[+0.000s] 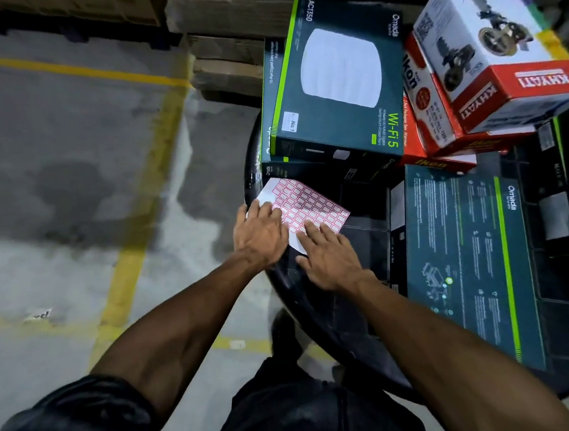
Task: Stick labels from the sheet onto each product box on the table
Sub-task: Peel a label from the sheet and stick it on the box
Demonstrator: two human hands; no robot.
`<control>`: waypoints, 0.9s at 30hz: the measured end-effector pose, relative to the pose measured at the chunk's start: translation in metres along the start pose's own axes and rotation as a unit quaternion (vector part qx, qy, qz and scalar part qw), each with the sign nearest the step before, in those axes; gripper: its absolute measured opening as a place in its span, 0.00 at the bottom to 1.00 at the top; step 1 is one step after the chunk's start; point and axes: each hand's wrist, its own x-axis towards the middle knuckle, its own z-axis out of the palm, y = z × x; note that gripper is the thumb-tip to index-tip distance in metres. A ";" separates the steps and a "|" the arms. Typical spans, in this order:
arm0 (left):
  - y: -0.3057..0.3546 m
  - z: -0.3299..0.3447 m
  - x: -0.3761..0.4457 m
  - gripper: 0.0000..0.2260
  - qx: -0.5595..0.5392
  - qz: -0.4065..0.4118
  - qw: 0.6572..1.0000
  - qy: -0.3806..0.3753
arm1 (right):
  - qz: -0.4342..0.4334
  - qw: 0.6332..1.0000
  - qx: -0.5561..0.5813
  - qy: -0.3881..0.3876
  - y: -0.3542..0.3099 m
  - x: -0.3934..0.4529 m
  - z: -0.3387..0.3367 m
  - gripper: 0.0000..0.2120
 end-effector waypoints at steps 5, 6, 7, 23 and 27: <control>0.008 -0.007 -0.004 0.17 0.021 0.004 1.000 0.000 | 0.000 1.000 0.006 -0.001 0.001 -0.009 0.000 0.28; 0.009 -0.008 -0.005 0.17 0.019 0.003 1.000 -0.002 | -0.001 1.000 0.011 -0.001 0.002 -0.011 -0.001 0.28; 0.010 -0.008 -0.006 0.17 0.017 0.002 1.000 -0.004 | -0.003 1.000 0.016 -0.001 0.002 -0.013 -0.001 0.28; 0.033 -0.009 0.001 0.29 -0.050 0.006 0.997 -0.050 | 0.035 0.995 0.035 0.086 0.042 -0.083 0.000 0.22; 0.039 -0.010 0.019 0.33 -0.037 -0.015 0.994 -0.102 | 0.036 0.995 0.043 0.078 0.046 -0.091 0.006 0.23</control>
